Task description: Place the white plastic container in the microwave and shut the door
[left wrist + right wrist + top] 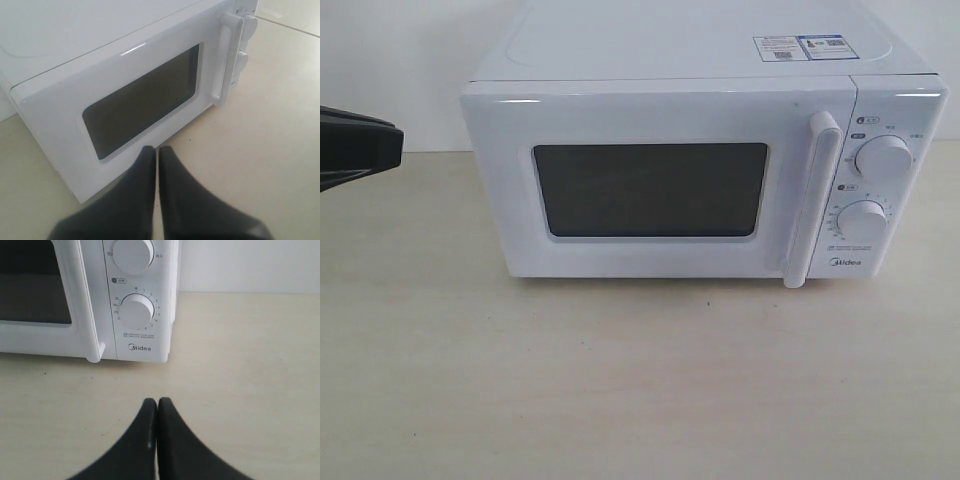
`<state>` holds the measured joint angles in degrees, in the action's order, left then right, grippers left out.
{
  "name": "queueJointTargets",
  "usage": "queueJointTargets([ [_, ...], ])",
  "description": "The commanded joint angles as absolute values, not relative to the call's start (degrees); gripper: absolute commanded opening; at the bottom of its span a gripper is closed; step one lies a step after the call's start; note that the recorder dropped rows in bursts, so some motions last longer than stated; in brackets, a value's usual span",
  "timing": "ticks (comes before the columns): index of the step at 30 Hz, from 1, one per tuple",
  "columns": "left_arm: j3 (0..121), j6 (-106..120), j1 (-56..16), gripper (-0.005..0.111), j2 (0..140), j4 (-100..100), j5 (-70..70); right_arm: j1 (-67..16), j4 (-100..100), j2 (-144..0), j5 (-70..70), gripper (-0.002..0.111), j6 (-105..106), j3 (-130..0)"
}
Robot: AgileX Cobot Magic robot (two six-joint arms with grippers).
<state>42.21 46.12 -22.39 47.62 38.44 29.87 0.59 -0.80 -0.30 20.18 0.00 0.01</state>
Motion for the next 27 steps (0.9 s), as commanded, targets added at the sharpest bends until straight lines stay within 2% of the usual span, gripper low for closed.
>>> queueJointTargets([
  [1,41.9,45.8,-22.5,0.004,47.8,38.5,30.0,0.9,-0.9,0.0,20.0,0.000,0.3,0.0],
  [11,41.9,45.8,-22.6,0.004,45.9,38.5,30.0,0.9,-0.9,0.0,20.0,0.000,0.3,0.0],
  [17,41.9,50.5,-21.8,0.004,34.6,34.2,29.5,0.9,-0.9,0.0,20.0,0.000,0.3,0.0],
  [27,31.3,44.3,-8.5,0.004,6.5,35.2,20.7,0.9,-0.9,0.0,20.0,0.000,0.3,0.0],
])
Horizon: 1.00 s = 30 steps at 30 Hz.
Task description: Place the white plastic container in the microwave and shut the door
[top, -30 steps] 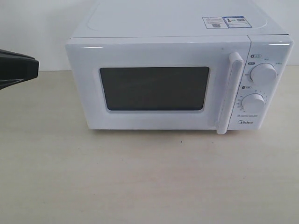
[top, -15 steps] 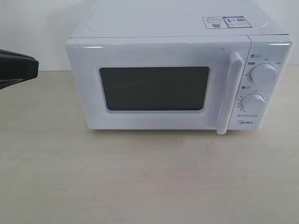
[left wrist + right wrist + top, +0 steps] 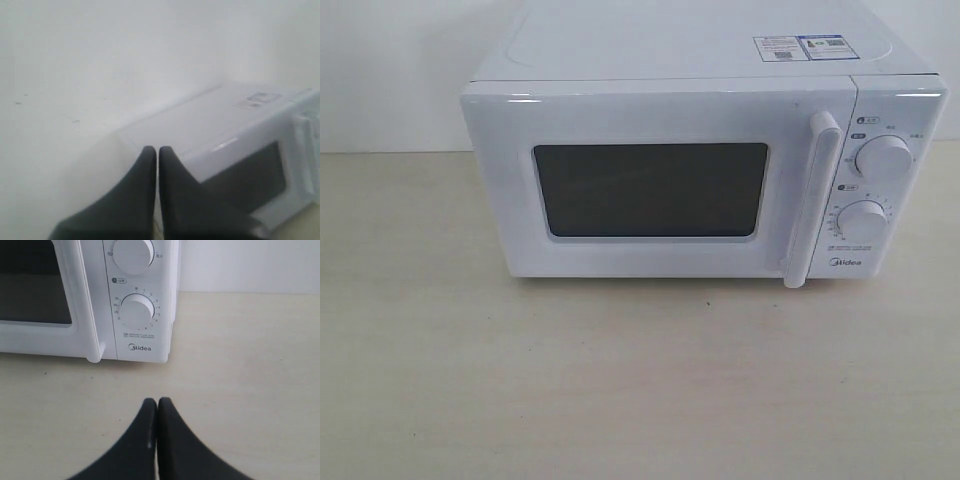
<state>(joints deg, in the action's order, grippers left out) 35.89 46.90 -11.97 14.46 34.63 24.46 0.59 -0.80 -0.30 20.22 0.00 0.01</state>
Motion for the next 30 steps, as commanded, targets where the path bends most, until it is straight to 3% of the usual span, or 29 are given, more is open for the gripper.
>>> queueJointTargets([
  [1,30.4,43.7,-8.0,0.004,4.6,35.2,20.0,0.9,-0.9,0.0,20.0,0.000,0.3,0.0],
  [8,26.3,27.3,-7.6,0.004,0.0,36.1,15.6,0.9,-0.9,0.0,20.0,0.000,0.3,0.0],
  [13,26.3,1.6,-7.6,0.004,0.0,37.7,17.4,0.9,-0.9,0.0,20.0,0.000,0.3,0.0],
  [24,9.8,5.8,-7.6,0.004,0.0,4.3,16.3,0.9,-0.9,0.0,20.0,0.000,0.3,0.0],
  [30,0.0,4.7,-7.6,0.004,0.0,3.1,11.2,0.9,-0.9,0.0,20.0,0.000,0.3,0.0],
])
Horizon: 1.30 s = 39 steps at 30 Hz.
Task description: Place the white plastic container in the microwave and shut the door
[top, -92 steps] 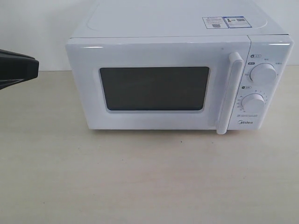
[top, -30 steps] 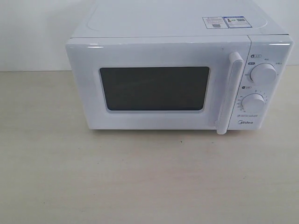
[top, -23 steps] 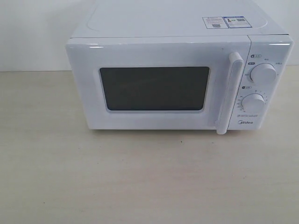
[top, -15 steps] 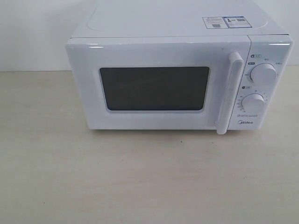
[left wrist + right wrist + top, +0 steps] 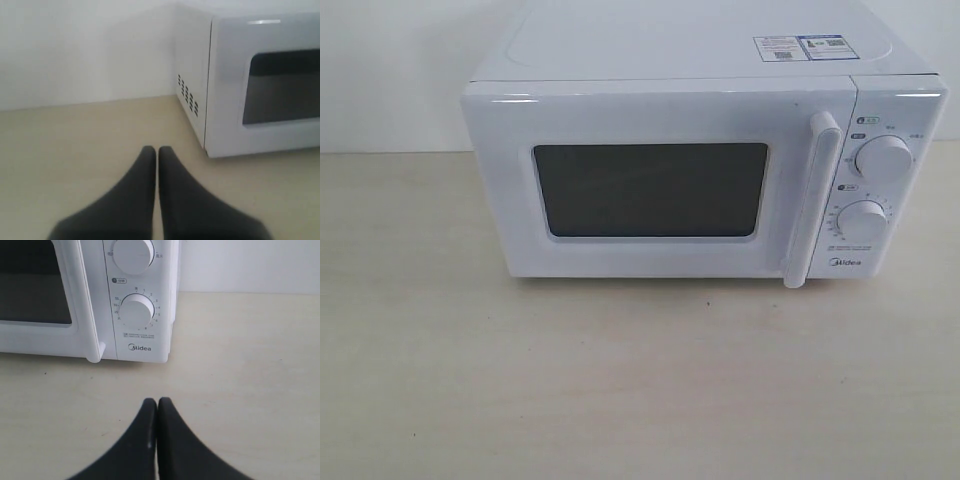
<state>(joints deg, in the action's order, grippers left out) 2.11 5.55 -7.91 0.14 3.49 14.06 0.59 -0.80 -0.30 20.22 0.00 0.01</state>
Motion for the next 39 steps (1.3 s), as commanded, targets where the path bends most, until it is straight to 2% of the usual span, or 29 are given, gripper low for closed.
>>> queueJointTargets([
  [1,0.0,4.7,-7.6,0.004,0.0,3.1,12.2,0.9,-0.9,0.0,20.0,0.000,0.3,0.0],
  [12,0.0,-0.6,-7.6,0.004,0.0,4.0,17.2,0.9,-1.4,0.0,18.5,0.000,0.0,0.0],
  [22,0.0,1.3,-4.0,0.004,0.0,3.0,17.2,0.9,-2.0,0.0,18.5,0.000,0.0,0.0],
  [39,0.0,0.8,-3.4,0.004,0.0,3.9,17.2,0.9,-2.0,0.0,18.5,0.000,0.0,0.0],
])
